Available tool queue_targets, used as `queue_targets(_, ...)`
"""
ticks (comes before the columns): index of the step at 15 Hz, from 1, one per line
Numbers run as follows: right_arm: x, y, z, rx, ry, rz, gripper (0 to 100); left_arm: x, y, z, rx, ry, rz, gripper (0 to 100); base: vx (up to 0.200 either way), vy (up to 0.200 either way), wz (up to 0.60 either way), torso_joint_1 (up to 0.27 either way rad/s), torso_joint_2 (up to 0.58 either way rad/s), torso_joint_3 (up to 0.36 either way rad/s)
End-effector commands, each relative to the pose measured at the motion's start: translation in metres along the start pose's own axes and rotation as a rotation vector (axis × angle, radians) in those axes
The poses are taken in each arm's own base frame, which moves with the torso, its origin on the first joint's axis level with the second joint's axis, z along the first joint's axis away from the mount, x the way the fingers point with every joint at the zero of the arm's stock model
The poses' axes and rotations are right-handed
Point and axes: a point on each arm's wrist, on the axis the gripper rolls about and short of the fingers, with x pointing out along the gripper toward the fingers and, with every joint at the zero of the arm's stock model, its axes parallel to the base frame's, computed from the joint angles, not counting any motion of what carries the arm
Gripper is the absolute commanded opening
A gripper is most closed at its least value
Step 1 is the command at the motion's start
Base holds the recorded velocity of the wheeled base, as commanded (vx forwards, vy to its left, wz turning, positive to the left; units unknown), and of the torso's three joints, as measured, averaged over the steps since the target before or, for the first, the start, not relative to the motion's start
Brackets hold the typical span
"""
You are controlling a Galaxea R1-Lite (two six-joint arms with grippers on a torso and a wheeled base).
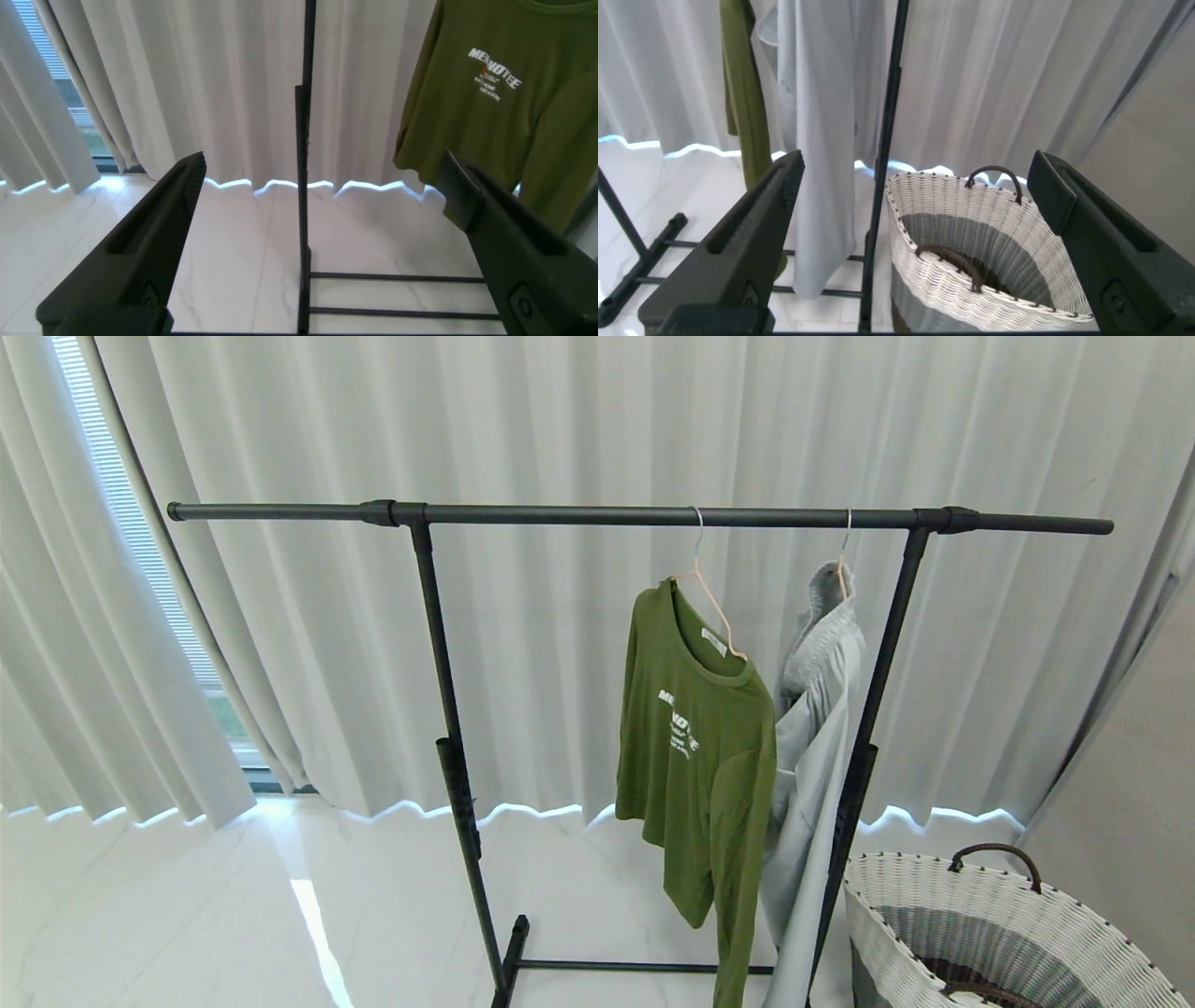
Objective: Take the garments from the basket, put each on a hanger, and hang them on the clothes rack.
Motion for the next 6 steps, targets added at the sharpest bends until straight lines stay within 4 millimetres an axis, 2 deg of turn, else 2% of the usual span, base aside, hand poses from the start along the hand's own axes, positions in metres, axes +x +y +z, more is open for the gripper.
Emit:
queue_targets(1, -0.0001, 0.0000, 0.0000, 0.000, -0.002, 0.000, 100, 0.0000, 0.0000, 0.0000, 0.000, -0.001, 0.001, 100, 0.000, 0.000, 0.00, 0.000, 0.00, 0.000)
queue_targets(6, -0.0001, 0.0000, 0.0000, -0.013, -0.002, 0.000, 100, 0.0000, 0.0000, 0.0000, 0.000, -0.001, 0.001, 100, 0.000, 0.000, 0.00, 0.000, 0.00, 0.000)
